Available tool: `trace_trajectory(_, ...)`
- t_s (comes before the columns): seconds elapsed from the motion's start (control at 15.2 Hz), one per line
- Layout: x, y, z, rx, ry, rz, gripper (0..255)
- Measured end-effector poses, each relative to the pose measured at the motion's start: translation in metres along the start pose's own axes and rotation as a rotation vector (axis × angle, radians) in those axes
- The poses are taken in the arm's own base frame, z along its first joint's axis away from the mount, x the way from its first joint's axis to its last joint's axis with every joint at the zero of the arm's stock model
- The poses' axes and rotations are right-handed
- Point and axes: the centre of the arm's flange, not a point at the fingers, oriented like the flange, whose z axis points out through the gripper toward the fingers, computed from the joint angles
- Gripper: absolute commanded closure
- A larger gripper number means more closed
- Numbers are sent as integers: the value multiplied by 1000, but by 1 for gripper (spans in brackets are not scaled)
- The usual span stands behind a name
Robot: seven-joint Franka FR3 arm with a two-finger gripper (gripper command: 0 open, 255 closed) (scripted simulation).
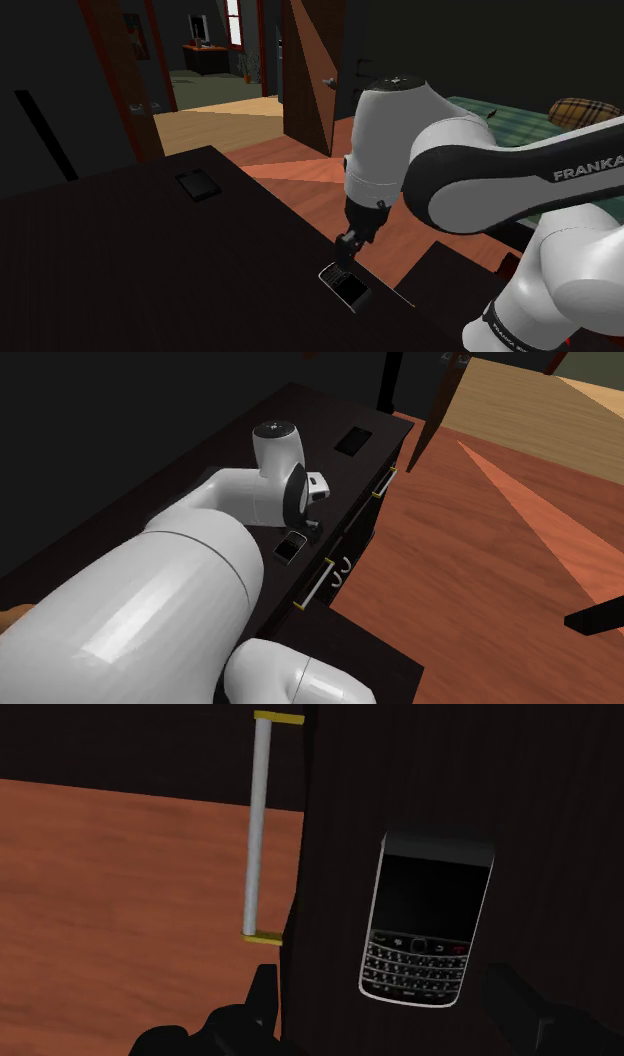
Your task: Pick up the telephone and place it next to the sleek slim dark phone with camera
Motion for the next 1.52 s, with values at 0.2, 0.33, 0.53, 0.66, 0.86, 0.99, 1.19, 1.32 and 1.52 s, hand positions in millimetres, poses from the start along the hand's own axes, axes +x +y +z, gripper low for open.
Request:
trace_trajectory(0.2,-9,-29,21,1,-8,-11,0)
trace_trajectory(0.33,-9,-33,31,1,-10,-13,0)
trace_trajectory(0.53,-10,-35,48,1,-11,-14,0)
trace_trajectory(0.66,-9,-35,59,1,-11,-14,0)
trace_trajectory(0.86,-10,-35,65,2,-10,-14,0)
trace_trajectory(0.99,-10,-35,66,2,-10,-14,0)
trace_trajectory(1.19,-10,-35,66,2,-10,-14,255)
trace_trajectory(1.32,-9,-36,65,4,-7,-15,255)
trace_trajectory(1.52,-9,-36,65,4,-7,-15,255)
